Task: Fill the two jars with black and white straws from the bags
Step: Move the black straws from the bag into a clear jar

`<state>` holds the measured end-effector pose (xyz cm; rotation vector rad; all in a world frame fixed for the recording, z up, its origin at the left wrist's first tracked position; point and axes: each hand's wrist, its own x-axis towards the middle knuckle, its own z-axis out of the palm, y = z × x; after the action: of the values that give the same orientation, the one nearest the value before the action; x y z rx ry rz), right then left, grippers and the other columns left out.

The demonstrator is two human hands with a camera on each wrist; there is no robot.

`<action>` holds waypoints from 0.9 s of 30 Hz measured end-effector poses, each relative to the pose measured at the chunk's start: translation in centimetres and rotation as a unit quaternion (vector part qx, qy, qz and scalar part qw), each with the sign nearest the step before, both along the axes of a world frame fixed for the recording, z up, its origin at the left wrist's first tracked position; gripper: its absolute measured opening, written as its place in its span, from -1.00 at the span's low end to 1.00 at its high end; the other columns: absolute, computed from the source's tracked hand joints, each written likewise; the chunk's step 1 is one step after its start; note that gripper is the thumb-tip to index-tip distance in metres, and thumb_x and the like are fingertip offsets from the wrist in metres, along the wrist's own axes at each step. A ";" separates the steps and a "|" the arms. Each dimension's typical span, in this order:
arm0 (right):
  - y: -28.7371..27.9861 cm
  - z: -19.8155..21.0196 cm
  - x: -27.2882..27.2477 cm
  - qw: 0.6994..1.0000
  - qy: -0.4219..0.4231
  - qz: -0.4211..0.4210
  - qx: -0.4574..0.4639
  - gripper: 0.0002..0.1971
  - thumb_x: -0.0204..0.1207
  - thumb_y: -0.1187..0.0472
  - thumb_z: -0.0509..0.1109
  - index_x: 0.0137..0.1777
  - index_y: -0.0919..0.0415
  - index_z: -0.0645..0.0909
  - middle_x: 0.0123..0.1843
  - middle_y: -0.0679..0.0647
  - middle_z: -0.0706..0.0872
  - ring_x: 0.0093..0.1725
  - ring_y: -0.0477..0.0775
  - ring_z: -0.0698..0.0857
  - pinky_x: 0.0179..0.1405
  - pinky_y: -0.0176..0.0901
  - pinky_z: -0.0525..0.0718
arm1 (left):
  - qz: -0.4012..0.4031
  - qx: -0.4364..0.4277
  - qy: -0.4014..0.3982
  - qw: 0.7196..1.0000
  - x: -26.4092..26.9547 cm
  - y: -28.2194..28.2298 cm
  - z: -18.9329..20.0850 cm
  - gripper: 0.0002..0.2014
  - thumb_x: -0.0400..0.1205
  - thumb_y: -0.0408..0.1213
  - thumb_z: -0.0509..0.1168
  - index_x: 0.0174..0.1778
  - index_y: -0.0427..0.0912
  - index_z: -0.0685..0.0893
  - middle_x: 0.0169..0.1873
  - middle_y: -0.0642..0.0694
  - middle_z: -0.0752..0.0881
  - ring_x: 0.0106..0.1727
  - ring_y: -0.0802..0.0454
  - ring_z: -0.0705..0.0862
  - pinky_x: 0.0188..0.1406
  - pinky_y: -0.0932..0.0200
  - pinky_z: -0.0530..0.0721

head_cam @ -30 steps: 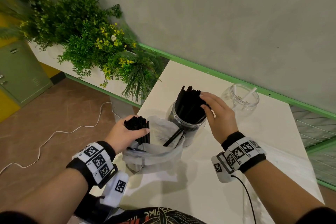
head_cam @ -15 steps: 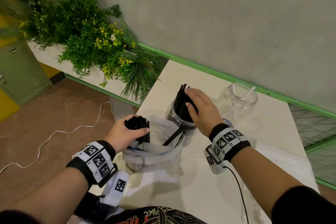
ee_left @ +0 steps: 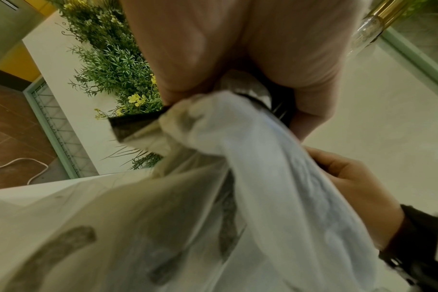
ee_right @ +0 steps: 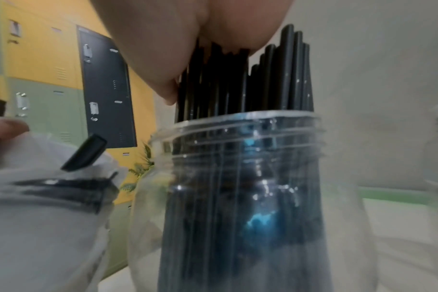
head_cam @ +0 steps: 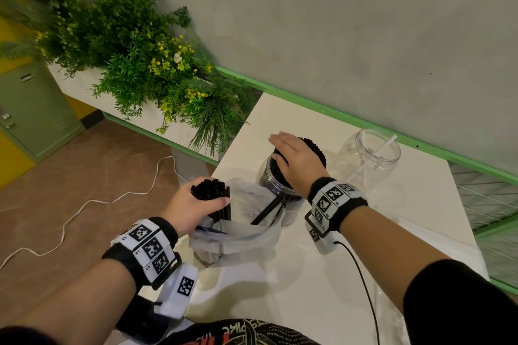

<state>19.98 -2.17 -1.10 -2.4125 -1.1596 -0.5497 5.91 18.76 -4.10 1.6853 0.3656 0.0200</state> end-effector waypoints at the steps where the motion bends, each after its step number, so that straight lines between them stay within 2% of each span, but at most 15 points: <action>1: -0.1 -0.1 0.0 1.000 -0.016 0.009 -0.009 -0.66 0.48 0.41 0.40 0.27 0.41 0.65 0.28 0.26 0.70 0.25 0.24 0.70 0.30 0.04 0.63 | -0.001 -0.001 -0.002 1.000 0.0 0.0 0.0 -0.62 0.23 -0.13 0.53 -0.09 -0.17 0.70 -0.20 -0.09 0.75 -0.11 -0.01 0.72 -0.06 0.10 0.64; 3: -0.6 0.0 -0.1 0.999 -0.002 0.000 -0.042 -0.60 0.54 0.40 0.38 0.39 0.40 0.56 0.48 0.22 0.55 0.14 0.25 0.75 0.04 0.11 0.77 | -0.004 0.006 -0.006 1.000 0.1 0.0 -0.1 -0.62 0.21 -0.11 0.51 -0.10 -0.17 0.70 -0.22 -0.07 0.75 -0.13 0.02 0.71 -0.09 0.15 0.61; 4: -1.0 0.0 0.0 0.998 0.002 -0.010 -0.065 -0.54 0.57 0.39 0.38 0.47 0.38 0.48 0.57 0.19 0.43 0.09 0.26 0.75 -0.03 0.11 0.78 | -0.003 0.005 -0.008 1.000 0.2 0.0 -0.2 -0.63 0.21 -0.11 0.51 -0.11 -0.16 0.71 -0.22 -0.06 0.75 -0.14 0.03 0.71 -0.09 0.16 0.60; 5: -1.6 -0.2 0.1 0.996 -0.003 -0.011 -0.088 -0.51 0.58 0.37 0.37 0.51 0.37 0.43 0.60 0.20 0.38 0.14 0.26 0.73 0.03 0.13 0.76 | -0.001 0.004 -0.010 1.000 0.2 -0.1 -0.1 -0.63 0.21 -0.12 0.52 -0.11 -0.15 0.71 -0.22 -0.05 0.75 -0.14 0.04 0.71 -0.09 0.16 0.60; 6: -2.1 -0.2 0.1 0.994 -0.006 -0.004 -0.111 -0.52 0.60 0.33 0.35 0.51 0.36 0.42 0.60 0.22 0.38 0.28 0.27 0.67 0.23 0.18 0.68 | 0.000 0.005 -0.010 1.000 0.2 0.0 -0.2 -0.64 0.21 -0.13 0.53 -0.12 -0.14 0.71 -0.22 -0.05 0.75 -0.14 0.04 0.70 -0.08 0.15 0.60; 7: -2.5 -0.2 0.1 0.990 0.000 0.002 -0.138 -0.53 0.64 0.24 0.28 0.53 0.34 0.41 0.59 0.21 0.39 0.44 0.26 0.55 0.46 0.19 0.49 | -0.001 0.008 -0.009 1.000 0.3 0.0 -0.2 -0.66 0.22 -0.14 0.54 -0.12 -0.12 0.72 -0.22 -0.05 0.75 -0.14 0.04 0.71 -0.07 0.15 0.60; 8: -2.8 -0.1 0.2 0.985 0.014 -0.003 -0.171 -0.51 0.68 0.10 0.15 0.56 0.29 0.37 0.62 0.17 0.36 0.57 0.23 0.40 0.59 0.12 0.24 | -0.001 0.013 -0.007 1.000 0.3 0.0 -0.2 -0.67 0.25 -0.16 0.57 -0.12 -0.12 0.72 -0.21 -0.06 0.76 -0.13 0.03 0.71 -0.06 0.13 0.61; 10: -3.5 0.3 0.5 0.973 0.024 -0.014 -0.231 -0.39 0.66 -0.09 -0.11 0.64 0.17 0.24 0.69 0.05 0.20 0.68 0.13 0.14 0.64 -0.01 -0.09 | -0.001 0.014 -0.008 1.000 0.3 0.0 -0.2 -0.68 0.25 -0.16 0.57 -0.12 -0.11 0.72 -0.20 -0.06 0.76 -0.12 0.03 0.71 -0.04 0.10 0.64; 13: -4.7 1.0 1.5 0.969 0.013 -0.045 -0.243 -0.33 0.62 -0.24 -0.15 0.69 -0.01 0.00 0.73 -0.07 -0.08 0.70 0.07 -0.13 0.66 0.09 -0.17 | -0.002 0.016 -0.012 1.000 0.3 -0.1 0.0 -0.72 0.29 -0.22 0.59 -0.15 -0.11 0.71 -0.24 -0.04 0.76 -0.15 0.03 0.71 -0.08 0.14 0.62; 16: -5.3 1.0 2.3 0.968 0.116 -0.075 -0.210 -0.21 0.52 -0.43 -0.14 0.69 -0.12 -0.17 0.72 -0.11 -0.22 0.70 0.05 -0.22 0.66 0.15 -0.14 | -0.005 0.016 -0.010 1.000 0.3 -0.1 -0.1 -0.82 0.43 -0.40 0.55 -0.17 -0.13 0.70 -0.26 -0.05 0.74 -0.16 0.01 0.69 -0.09 0.14 0.59; 18: -4.8 0.9 2.6 0.966 0.156 -0.069 -0.193 -0.14 0.46 -0.51 -0.08 0.68 -0.16 -0.20 0.72 -0.12 -0.21 0.70 0.06 -0.19 0.64 0.17 -0.11 | -0.007 0.015 -0.008 1.000 0.3 0.0 -0.1 -0.82 0.42 -0.40 0.55 -0.19 -0.10 0.69 -0.28 -0.03 0.74 -0.16 0.01 0.69 -0.09 0.12 0.59; 21: -3.1 1.2 3.2 0.965 0.168 -0.062 -0.190 -0.14 0.45 -0.51 0.05 0.67 -0.22 -0.15 0.73 -0.13 -0.13 0.70 0.10 -0.11 0.60 0.21 -0.02 | -0.001 0.004 -0.005 1.000 0.4 0.0 -0.3 -0.76 0.30 -0.25 0.60 -0.19 -0.06 0.71 -0.30 0.01 0.75 -0.17 0.02 0.71 -0.09 0.10 0.64; 23: -2.2 1.4 3.4 0.961 0.169 -0.070 -0.207 -0.20 0.44 -0.51 0.04 0.64 -0.23 0.06 0.69 -0.07 0.13 0.65 0.16 0.11 0.58 0.26 0.20 | -0.002 0.007 -0.007 1.000 0.4 0.0 -0.3 -0.75 0.28 -0.23 0.60 -0.19 -0.06 0.71 -0.31 0.01 0.74 -0.18 0.03 0.71 -0.11 0.12 0.63; 25: -1.7 1.3 3.4 0.958 0.153 -0.091 -0.223 -0.32 0.47 -0.46 0.06 0.50 -0.13 0.33 0.49 -0.02 0.45 0.43 0.19 0.39 0.37 0.20 0.48 | -0.002 0.013 -0.007 1.000 0.5 -0.1 -0.4 -0.74 0.32 -0.26 0.61 -0.16 -0.07 0.71 -0.27 -0.02 0.74 -0.15 0.02 0.71 -0.10 0.12 0.61; 27: -1.5 1.3 3.1 0.963 0.137 -0.101 -0.210 -0.44 0.53 -0.38 0.15 0.37 -0.04 0.47 0.31 -0.01 0.55 0.26 0.15 0.47 0.22 0.14 0.55 | -0.002 0.012 -0.008 1.000 0.6 0.0 -0.5 -0.72 0.29 -0.22 0.59 -0.14 -0.08 0.71 -0.25 -0.04 0.75 -0.14 0.01 0.71 -0.09 0.11 0.62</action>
<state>23.13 -3.71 0.16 -2.8727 -0.9941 -0.0138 6.47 18.73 -4.56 1.7086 0.3519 0.0354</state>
